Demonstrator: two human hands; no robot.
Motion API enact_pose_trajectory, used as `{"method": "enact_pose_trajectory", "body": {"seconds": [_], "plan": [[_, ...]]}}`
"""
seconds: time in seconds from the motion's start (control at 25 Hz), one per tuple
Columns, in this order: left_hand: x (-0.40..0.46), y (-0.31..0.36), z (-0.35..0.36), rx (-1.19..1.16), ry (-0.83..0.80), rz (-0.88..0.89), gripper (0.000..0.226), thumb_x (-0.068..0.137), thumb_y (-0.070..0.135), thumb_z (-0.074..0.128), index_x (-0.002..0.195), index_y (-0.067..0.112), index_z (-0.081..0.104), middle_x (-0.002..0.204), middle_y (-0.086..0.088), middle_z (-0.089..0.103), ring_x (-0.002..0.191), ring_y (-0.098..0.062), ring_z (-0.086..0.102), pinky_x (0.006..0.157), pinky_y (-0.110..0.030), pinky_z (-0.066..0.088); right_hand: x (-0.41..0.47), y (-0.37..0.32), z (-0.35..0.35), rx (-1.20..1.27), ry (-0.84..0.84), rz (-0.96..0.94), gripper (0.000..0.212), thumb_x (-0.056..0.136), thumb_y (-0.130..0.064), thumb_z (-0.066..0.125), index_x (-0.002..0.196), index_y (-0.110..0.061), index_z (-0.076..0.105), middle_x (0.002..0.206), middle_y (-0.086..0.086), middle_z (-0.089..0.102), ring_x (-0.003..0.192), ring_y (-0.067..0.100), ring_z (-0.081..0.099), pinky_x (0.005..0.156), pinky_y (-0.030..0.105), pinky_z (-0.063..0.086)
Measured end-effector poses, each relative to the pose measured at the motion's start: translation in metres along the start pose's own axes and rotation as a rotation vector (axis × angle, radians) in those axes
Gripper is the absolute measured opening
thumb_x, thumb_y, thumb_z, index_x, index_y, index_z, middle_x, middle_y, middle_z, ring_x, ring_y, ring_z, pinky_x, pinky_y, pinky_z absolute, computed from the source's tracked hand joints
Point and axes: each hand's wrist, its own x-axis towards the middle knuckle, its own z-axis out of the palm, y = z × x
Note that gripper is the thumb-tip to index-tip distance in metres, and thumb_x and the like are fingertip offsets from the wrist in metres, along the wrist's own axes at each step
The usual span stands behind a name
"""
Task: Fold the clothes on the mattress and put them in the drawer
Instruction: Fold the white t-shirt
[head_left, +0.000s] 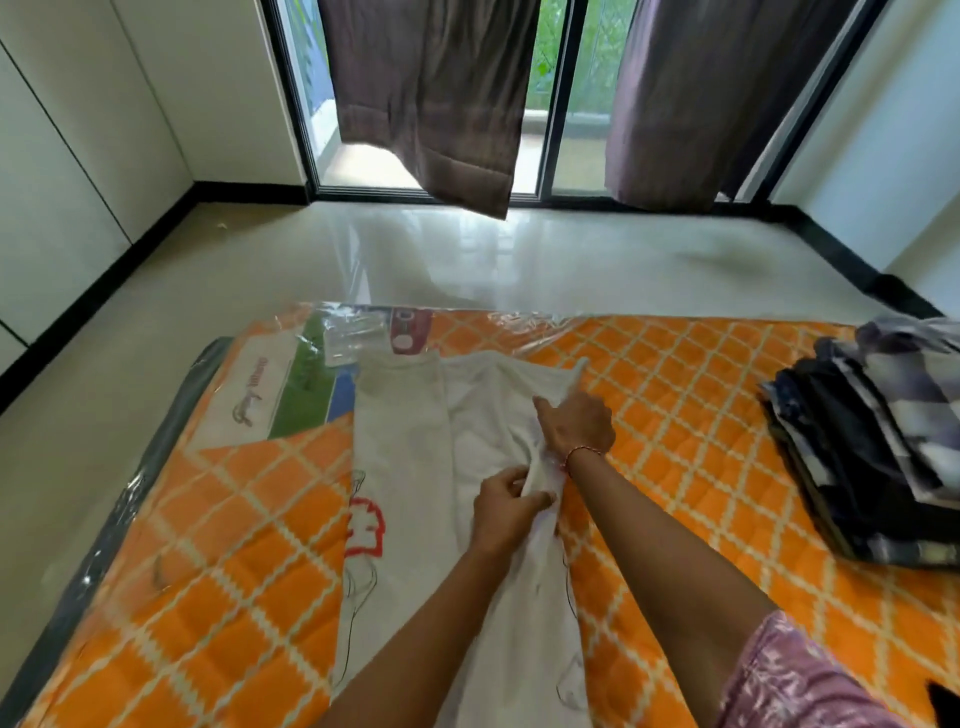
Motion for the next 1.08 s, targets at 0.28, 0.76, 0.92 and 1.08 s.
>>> {"method": "enact_pose_trajectory", "body": {"seconds": [0.28, 0.76, 0.92, 1.08], "plan": [[0.001, 0.028, -0.023, -0.095, -0.076, -0.084, 0.028, 0.084, 0.003, 0.048, 0.088, 0.017, 0.071, 0.094, -0.017, 0.071, 0.088, -0.033, 0.068, 0.074, -0.041, 0.056, 0.031, -0.058, 0.002, 0.092, 0.246, -0.157, 0.030, 0.093, -0.018, 0.047, 0.107, -0.004, 0.069, 0.104, 0.022, 0.068, 0.099, 0.039, 0.062, 0.077, 0.041, 0.050], [0.049, 0.023, -0.117, 0.123, 0.394, 0.088, 0.042, 0.091, 0.011, 0.057, 0.132, 0.012, 0.048, 0.097, -0.005, 0.061, 0.094, -0.027, 0.063, 0.076, -0.035, 0.052, 0.023, -0.033, 0.064, 0.071, 0.139, -0.482, 0.043, 0.094, -0.011, 0.047, 0.136, -0.010, 0.049, 0.133, 0.016, 0.054, 0.121, 0.033, 0.049, 0.099, 0.040, 0.040], [0.068, 0.004, -0.096, 1.162, 0.230, 0.465, 0.068, 0.095, 0.057, 0.033, 0.152, 0.032, 0.005, 0.160, -0.002, -0.008, 0.147, -0.023, -0.005, 0.115, -0.045, -0.001, 0.031, -0.013, 0.063, 0.015, -0.032, -0.347, 0.062, 0.091, -0.030, 0.060, 0.142, -0.006, 0.035, 0.133, 0.019, 0.051, 0.121, 0.036, 0.049, 0.094, 0.042, 0.042], [0.093, -0.007, -0.116, 1.276, 0.154, 0.340, 0.067, 0.096, 0.058, 0.019, 0.151, 0.029, -0.006, 0.160, -0.003, -0.011, 0.147, -0.017, -0.009, 0.115, -0.046, -0.007, 0.067, -0.030, 0.046, 0.224, 0.011, -0.108, 0.038, 0.085, -0.018, 0.068, 0.117, 0.000, 0.059, 0.119, 0.018, 0.062, 0.112, 0.033, 0.056, 0.085, 0.032, 0.042]]}}
